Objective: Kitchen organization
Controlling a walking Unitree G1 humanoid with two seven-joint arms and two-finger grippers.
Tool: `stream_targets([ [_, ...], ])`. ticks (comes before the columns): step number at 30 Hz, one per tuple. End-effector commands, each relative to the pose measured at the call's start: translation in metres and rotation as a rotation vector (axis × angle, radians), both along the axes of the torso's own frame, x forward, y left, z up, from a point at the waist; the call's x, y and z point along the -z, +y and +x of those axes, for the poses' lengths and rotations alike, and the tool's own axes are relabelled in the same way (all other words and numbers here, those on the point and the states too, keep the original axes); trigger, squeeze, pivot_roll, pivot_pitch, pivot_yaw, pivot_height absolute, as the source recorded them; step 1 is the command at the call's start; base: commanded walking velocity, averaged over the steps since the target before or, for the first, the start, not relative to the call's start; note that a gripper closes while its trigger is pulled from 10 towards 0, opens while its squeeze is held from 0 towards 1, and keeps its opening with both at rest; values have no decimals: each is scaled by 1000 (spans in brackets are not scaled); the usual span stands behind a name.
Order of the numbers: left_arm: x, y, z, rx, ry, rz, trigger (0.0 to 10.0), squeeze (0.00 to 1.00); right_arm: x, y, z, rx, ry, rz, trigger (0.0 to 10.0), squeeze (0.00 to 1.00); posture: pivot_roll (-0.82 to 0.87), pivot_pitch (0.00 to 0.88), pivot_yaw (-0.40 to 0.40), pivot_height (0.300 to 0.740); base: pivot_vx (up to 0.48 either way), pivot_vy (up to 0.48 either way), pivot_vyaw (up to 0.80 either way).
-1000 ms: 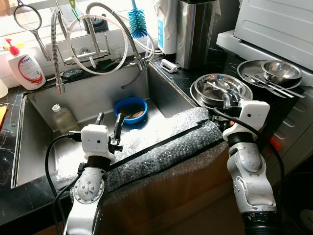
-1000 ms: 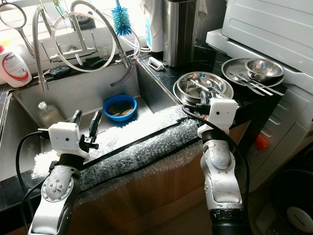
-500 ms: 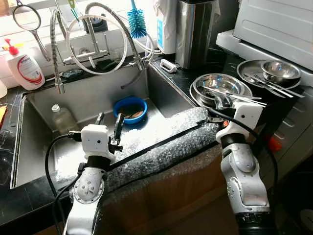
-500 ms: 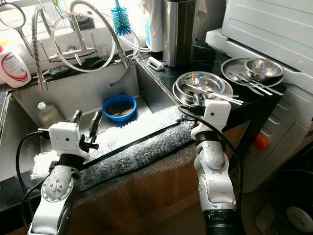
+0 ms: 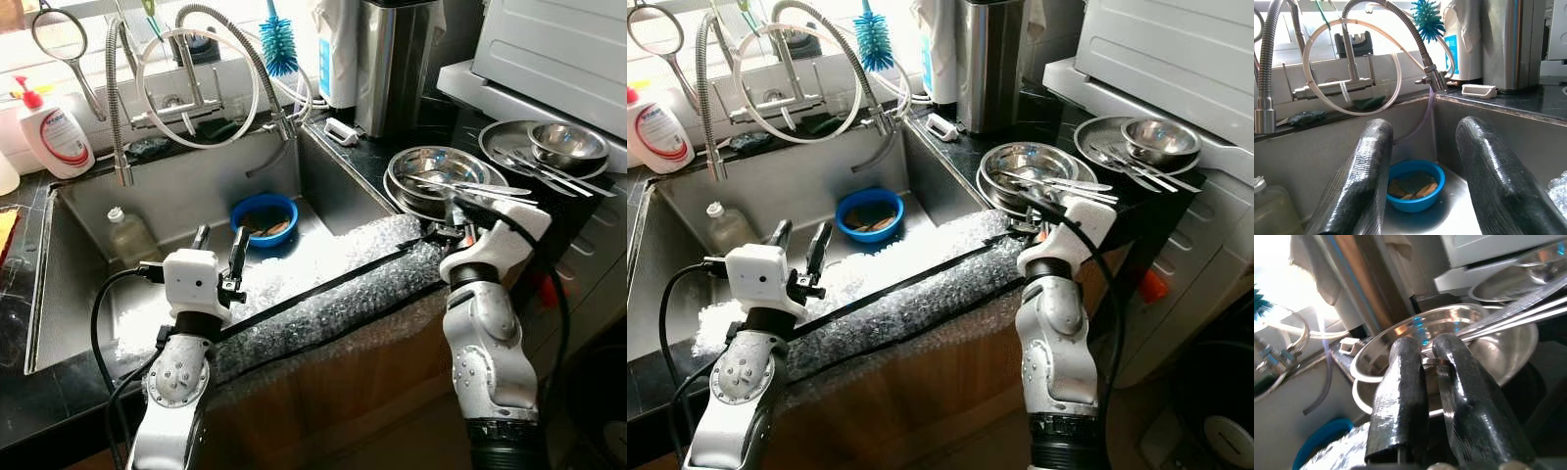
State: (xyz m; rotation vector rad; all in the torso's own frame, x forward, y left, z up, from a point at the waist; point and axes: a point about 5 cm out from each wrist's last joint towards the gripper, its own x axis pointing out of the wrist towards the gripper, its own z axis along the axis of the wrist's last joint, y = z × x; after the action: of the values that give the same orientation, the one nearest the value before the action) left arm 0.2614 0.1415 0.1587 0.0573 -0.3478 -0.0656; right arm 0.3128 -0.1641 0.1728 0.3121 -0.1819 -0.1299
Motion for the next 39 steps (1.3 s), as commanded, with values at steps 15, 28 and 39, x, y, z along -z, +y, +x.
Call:
stream_targets([
  [15,-3,-1,1,6,-19,26,10000,0,-20,1,2,17,-39,157,10000,0,-206,0,84,740,0,0,0],
  [28,-3,-1,1,6,-18,25,10000,0,-33,6,2,-23,-101,236,10000,0,-203,0,82,740,0,0,0],
  [39,-2,-1,1,6,-14,24,10000,0,-32,7,2,-34,-95,238,10000,0,-201,0,80,740,0,0,0],
])
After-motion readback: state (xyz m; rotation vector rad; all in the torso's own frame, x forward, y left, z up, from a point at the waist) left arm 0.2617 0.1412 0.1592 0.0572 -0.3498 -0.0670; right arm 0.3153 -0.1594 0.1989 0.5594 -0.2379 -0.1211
